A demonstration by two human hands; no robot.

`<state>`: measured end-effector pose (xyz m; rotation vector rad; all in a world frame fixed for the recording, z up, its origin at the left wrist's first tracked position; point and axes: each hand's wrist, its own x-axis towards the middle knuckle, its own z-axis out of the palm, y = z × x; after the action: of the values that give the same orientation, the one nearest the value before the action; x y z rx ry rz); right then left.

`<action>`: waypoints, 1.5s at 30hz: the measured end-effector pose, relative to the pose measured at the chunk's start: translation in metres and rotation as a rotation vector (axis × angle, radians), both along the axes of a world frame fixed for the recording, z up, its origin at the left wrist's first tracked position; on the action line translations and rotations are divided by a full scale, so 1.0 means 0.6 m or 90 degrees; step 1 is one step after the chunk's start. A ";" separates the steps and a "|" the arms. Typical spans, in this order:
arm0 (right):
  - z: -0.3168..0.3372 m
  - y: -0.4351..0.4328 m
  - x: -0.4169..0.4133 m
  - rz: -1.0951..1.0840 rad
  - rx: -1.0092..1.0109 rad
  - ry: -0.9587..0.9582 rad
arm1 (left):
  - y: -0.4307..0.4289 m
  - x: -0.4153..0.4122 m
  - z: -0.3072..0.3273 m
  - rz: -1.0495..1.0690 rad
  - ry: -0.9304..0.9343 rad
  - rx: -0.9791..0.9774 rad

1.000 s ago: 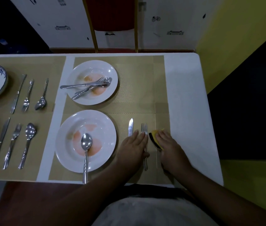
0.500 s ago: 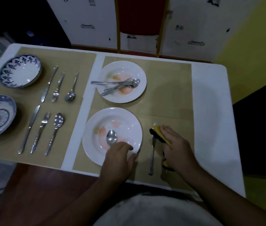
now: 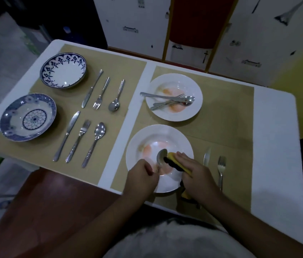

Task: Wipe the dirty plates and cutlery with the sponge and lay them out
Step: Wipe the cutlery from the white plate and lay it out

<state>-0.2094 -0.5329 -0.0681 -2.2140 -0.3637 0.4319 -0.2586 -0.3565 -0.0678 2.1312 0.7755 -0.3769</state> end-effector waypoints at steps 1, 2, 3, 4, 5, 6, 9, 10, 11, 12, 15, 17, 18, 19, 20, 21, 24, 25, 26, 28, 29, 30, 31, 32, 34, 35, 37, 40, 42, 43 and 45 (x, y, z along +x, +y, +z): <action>0.003 0.002 0.003 -0.011 0.008 -0.010 | 0.004 0.003 0.006 0.031 0.004 -0.051; 0.005 0.005 0.006 -0.015 0.014 -0.027 | 0.007 0.006 0.015 0.068 0.011 -0.122; 0.008 0.009 0.009 -0.012 0.015 -0.050 | 0.010 0.008 0.022 0.116 0.026 -0.211; 0.014 0.015 0.011 0.003 0.019 -0.081 | 0.013 0.010 0.030 0.171 0.047 -0.313; 0.021 0.024 0.010 0.027 0.023 -0.111 | 0.014 0.011 0.039 0.218 0.068 -0.411; 0.026 0.034 0.008 0.066 0.026 -0.142 | 0.016 0.011 0.049 0.245 0.083 -0.482; 0.021 0.053 -0.001 0.231 0.004 -0.189 | 0.024 0.009 0.054 0.288 0.113 -0.581; 0.009 0.053 0.003 0.259 -0.024 -0.194 | 0.026 0.006 0.054 0.301 0.117 -0.601; -0.003 0.050 0.011 0.268 -0.054 -0.197 | 0.029 0.004 0.050 0.311 0.122 -0.615; -0.014 0.048 0.020 0.260 -0.084 -0.201 | 0.032 0.002 0.050 0.316 0.126 -0.626; -0.021 0.056 0.043 0.219 -0.137 -0.183 | 0.048 0.007 0.049 0.298 0.121 -0.620; -0.003 0.069 0.048 0.161 -0.102 -0.150 | 0.058 0.014 0.052 0.271 0.118 -0.614; 0.007 0.073 0.049 0.105 -0.070 -0.111 | 0.062 0.018 0.054 0.264 0.120 -0.613; 0.016 0.075 0.049 0.038 -0.043 -0.074 | 0.065 0.020 0.054 0.262 0.125 -0.608; 0.023 0.075 0.050 -0.027 -0.023 -0.055 | 0.067 0.021 0.052 0.257 0.128 -0.591; 0.029 0.074 0.051 -0.081 -0.011 -0.046 | 0.068 0.020 0.049 0.242 0.130 -0.560; 0.042 0.075 0.043 -0.099 0.031 -0.048 | 0.068 0.012 0.040 0.175 0.111 -0.458; 0.048 0.078 0.038 -0.070 0.040 -0.065 | 0.066 0.009 0.039 0.167 0.100 -0.444; 0.052 0.081 0.031 -0.030 0.045 -0.088 | 0.063 0.008 0.039 0.171 0.089 -0.442; 0.056 0.087 0.016 0.063 0.026 -0.148 | 0.057 0.008 0.045 0.206 0.074 -0.469; 0.052 0.089 0.010 0.111 0.005 -0.185 | 0.055 0.009 0.047 0.223 0.073 -0.489; 0.047 0.091 0.003 0.156 -0.013 -0.208 | 0.053 0.011 0.050 0.233 0.074 -0.506; 0.040 0.092 -0.002 0.196 -0.030 -0.212 | 0.052 0.011 0.052 0.236 0.076 -0.515; 0.036 0.092 -0.004 0.223 -0.041 -0.213 | 0.051 0.010 0.052 0.235 0.075 -0.519; 0.035 0.091 0.006 0.231 -0.057 -0.225 | 0.051 0.004 0.051 0.239 0.070 -0.529; 0.041 0.089 0.015 0.206 -0.064 -0.218 | 0.052 -0.001 0.050 0.243 0.070 -0.537; 0.047 0.081 0.036 0.144 -0.089 -0.142 | 0.053 -0.010 0.047 0.235 0.077 -0.555; 0.033 0.061 0.056 0.012 -0.070 -0.070 | 0.054 -0.015 0.047 0.194 0.071 -0.539; 0.029 0.050 0.056 -0.097 -0.047 -0.015 | 0.053 -0.011 0.050 0.178 0.061 -0.505; 0.030 0.046 0.054 -0.142 -0.033 0.015 | 0.051 -0.008 0.051 0.176 0.058 -0.491; 0.037 0.037 0.046 -0.192 0.004 0.057 | 0.042 -0.002 0.053 0.176 0.049 -0.474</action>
<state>-0.1818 -0.5105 -0.0457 -2.1893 0.0184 0.3628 -0.2597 -0.3313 -0.0360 1.3050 0.8009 -0.5046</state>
